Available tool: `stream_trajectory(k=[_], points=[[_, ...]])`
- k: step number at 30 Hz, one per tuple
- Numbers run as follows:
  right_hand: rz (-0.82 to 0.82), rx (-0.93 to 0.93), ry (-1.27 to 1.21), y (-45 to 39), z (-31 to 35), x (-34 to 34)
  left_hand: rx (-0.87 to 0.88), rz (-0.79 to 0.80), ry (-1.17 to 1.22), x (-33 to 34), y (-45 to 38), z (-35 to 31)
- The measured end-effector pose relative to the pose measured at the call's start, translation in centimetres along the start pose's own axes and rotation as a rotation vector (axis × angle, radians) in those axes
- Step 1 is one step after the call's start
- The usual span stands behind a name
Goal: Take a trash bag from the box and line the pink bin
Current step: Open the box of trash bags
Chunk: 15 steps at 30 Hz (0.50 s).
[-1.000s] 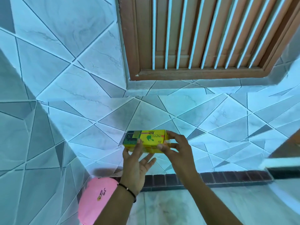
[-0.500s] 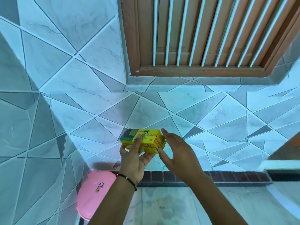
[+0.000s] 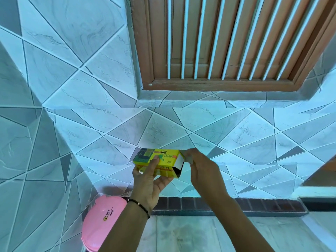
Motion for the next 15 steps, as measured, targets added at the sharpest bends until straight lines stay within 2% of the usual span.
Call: stream_trajectory(k=[3,7,11,15], points=[[-0.032,-0.054,-0.009,-0.4,-1.2,-0.7,-0.044,0.001,-0.003,-0.1,0.2,0.4],[-0.058,-0.033,0.0,-0.3,-2.1,-0.4,-0.067,-0.008,-0.001,0.0,0.3,0.6],[-0.11,0.024,-0.048,-0.5,-2.5,-0.5,-0.051,-0.013,-0.018,0.2,0.2,0.8],[-0.081,0.04,-0.113,-0.1,-2.8,-0.4,-0.01,-0.032,-0.012,0.5,0.0,0.7]])
Point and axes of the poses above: each hand's wrist, its own y-axis away from the middle knuckle, its own x-axis out of the palm, z = x × y, the point moved 2 cm from there along -y, towards the middle knuckle, and after that the axes turned 13 degrees about -y, right-handed, at the moved point
